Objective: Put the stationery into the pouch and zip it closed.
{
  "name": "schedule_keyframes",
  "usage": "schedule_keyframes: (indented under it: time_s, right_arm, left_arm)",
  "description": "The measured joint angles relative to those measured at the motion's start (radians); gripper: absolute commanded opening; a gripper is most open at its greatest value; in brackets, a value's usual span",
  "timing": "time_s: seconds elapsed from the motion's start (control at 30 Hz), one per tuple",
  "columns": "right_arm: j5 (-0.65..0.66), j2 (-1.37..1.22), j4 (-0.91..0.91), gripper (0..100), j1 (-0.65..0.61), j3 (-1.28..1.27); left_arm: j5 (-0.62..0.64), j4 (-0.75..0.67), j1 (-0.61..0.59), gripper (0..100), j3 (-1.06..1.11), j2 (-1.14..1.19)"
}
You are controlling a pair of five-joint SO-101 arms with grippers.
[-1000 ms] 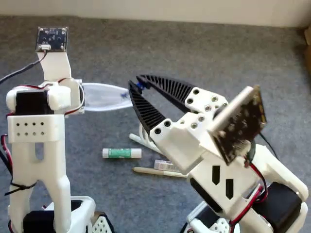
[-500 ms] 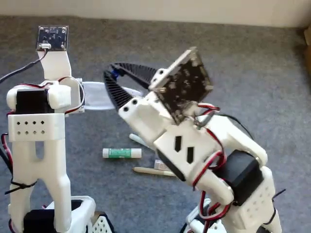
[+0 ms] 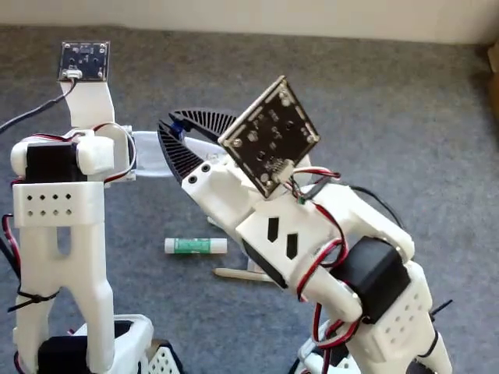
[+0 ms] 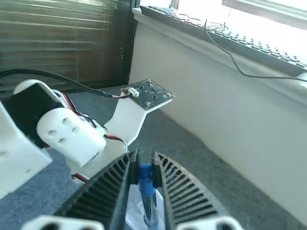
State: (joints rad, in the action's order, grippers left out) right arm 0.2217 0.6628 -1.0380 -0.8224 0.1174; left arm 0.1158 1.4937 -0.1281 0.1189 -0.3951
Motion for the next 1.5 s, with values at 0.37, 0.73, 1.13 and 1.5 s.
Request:
schedule_keyframes:
  time_s: [0.37, 0.73, 1.13, 1.5]
  right_arm:
    - [0.000, 0.000, 0.000, 7.3, 0.002, -0.018]
    - [0.000, 0.000, -0.046, 14.2, 0.000, -0.018]
    - [0.000, 0.000, -0.203, 14.2, 0.020, -0.018]
    - [0.000, 0.000, -0.275, 14.2, 0.120, -0.043]
  left_arm:
    - [0.000, 0.000, 0.000, 1, 0.000, 0.000]
    - [0.000, 0.000, 0.000, 1, 0.000, 0.000]
    - [0.000, 0.000, 0.000, 1, 0.000, 0.000]
    - [0.002, 0.000, -0.106, 1, 0.000, 0.000]
